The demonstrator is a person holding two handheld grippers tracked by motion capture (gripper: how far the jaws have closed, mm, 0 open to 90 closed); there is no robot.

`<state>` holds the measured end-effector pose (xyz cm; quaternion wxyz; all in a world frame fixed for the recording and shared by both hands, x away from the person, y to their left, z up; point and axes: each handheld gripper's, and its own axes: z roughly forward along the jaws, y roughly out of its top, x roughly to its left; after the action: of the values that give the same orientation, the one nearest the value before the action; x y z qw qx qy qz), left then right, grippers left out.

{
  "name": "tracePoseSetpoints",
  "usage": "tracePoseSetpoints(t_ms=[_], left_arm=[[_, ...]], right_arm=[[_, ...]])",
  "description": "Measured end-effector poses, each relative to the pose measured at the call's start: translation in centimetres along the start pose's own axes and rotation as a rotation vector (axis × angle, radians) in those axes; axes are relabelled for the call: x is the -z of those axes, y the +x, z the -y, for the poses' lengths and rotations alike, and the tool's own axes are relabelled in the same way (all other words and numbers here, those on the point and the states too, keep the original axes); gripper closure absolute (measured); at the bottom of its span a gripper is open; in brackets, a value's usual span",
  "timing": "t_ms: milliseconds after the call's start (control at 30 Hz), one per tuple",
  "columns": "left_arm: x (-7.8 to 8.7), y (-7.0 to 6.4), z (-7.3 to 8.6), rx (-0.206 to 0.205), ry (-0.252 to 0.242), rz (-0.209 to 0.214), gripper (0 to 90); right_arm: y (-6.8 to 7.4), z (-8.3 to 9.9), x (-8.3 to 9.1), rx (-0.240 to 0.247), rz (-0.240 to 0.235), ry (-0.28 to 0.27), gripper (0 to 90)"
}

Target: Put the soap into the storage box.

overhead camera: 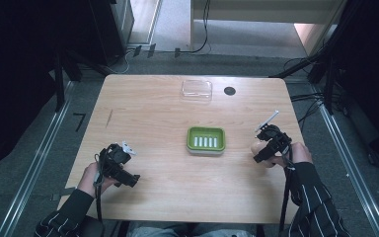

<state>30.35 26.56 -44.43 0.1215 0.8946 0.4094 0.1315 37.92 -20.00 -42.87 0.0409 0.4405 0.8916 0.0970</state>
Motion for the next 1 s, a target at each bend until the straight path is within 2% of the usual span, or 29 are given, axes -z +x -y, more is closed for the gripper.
tracePoseSetpoints(t_ms=[233, 267, 433, 1000], left_arm=[[0.0, 0.0, 0.0, 0.0, 0.002, 0.001, 0.6], [0.0, 0.0, 0.0, -0.001, 0.003, 0.001, 0.5], [0.0, 0.0, 0.0, 0.0, 0.003, -0.001, 0.6], [0.0, 0.1, 0.0, 0.0, 0.003, -0.001, 0.6]], right_arm=[[1.1, -0.9, 0.4, 0.038, -0.009, -0.008, 33.3], [1.4, -1.1, 0.6, 0.059, -0.008, -0.014, 33.3], [1.9, -1.7, 0.7, 0.075, -0.014, -0.022, 33.3], [2.9, -3.9, 1.4, 0.136, -0.013, -0.051, 33.3]])
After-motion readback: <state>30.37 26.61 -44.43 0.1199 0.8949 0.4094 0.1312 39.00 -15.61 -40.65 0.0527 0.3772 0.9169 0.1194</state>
